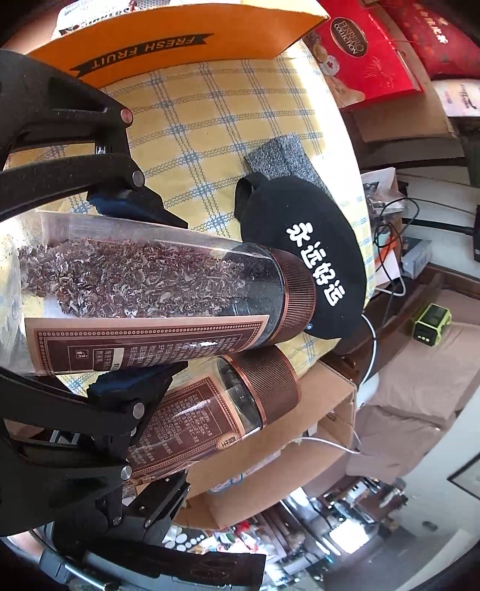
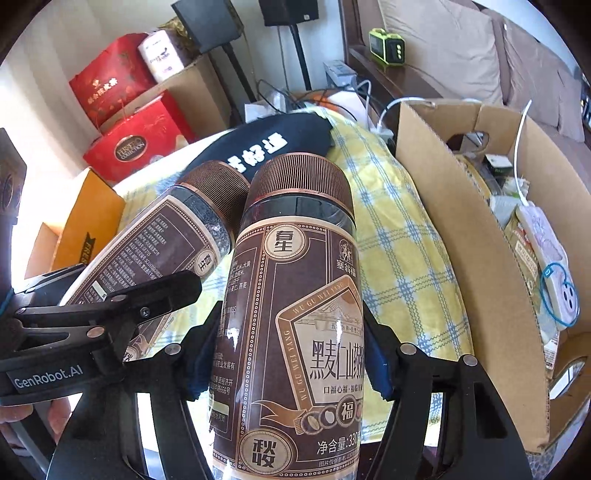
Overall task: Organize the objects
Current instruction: 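Lift both jars and carry them toward the orange box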
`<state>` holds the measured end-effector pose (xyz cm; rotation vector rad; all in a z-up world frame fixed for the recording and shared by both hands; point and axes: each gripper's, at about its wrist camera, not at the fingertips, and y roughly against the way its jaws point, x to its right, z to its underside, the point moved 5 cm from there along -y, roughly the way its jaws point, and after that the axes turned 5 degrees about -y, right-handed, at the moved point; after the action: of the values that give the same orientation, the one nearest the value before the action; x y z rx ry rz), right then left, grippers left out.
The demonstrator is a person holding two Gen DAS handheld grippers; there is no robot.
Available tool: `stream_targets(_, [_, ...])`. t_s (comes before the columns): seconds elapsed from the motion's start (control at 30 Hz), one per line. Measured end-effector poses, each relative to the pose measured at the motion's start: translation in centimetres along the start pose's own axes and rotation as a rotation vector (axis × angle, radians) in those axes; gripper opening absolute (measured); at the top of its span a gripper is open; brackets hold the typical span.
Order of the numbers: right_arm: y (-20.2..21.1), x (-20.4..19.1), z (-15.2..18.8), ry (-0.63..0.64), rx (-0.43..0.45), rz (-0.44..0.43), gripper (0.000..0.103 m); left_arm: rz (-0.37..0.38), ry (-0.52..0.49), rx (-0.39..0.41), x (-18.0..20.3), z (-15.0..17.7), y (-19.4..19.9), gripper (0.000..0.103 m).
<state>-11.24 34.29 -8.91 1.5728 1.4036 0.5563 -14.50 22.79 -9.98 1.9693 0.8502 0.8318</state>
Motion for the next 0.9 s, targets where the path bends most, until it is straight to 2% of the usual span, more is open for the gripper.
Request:
stream_targets(0.3, [3.0, -3.8, -0.9, 0.064, 0.062, -0.041, 0.067, -0.035, 0.034, 0.104, -2.1, -0.2, 6.0, 0.062])
stream_targets(0.57, [3.8, -8.3, -1.5, 0.125, 0.07, -0.104, 0.067, -0.082, 0.108, 0.156, -6.6, 0.9, 10.2, 0.062])
stream_targets(0.9, [3.6, -15.5, -1.6, 0.206, 0.06, -0.189, 0.067, -0.186, 0.216, 0.228, -13.6, 3.1, 15.3, 0.062])
